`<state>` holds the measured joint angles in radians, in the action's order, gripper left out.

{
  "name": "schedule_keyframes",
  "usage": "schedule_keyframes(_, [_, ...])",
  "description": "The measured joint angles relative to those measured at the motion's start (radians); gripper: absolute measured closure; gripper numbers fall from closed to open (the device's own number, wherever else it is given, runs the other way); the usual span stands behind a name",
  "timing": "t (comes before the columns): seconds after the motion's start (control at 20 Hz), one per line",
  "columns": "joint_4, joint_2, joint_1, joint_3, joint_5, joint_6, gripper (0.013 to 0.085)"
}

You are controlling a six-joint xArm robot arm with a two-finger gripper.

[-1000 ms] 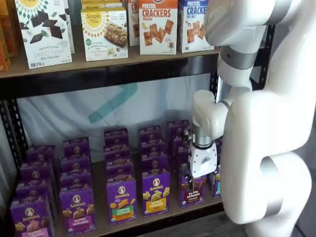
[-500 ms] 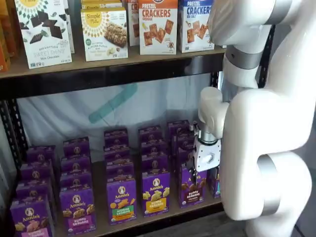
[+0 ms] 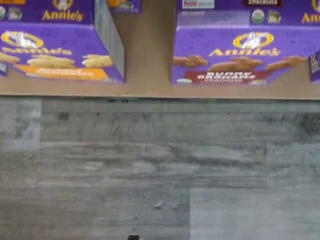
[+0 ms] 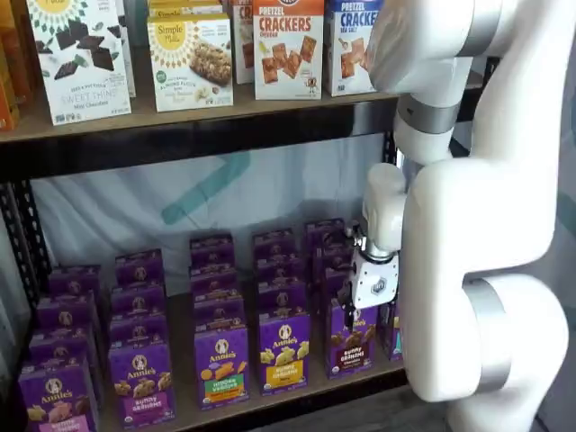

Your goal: Pick up the purple box with a brown patch in the center, on the bottom shelf, the fifth box from the left

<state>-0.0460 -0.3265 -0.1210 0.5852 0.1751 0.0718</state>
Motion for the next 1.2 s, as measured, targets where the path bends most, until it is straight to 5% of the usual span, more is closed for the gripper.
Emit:
schedule_keyframes(0.1, [-0.035,-0.029,-0.002,0.032,0.003,-0.032,0.0130])
schedule_keyframes(0.3, [-0.018,-0.091,0.014,0.104,0.007,-0.031,0.0130])
schedule_keyframes(0.7, [0.146,-0.166,0.039,0.198,0.013,0.105,0.0130])
schedule_keyframes(1.0, [0.152,-0.212,0.013,0.265,0.023,0.136,0.0130])
schedule_keyframes(1.2, [0.113,-0.238,0.003,0.313,0.047,0.107,0.0130])
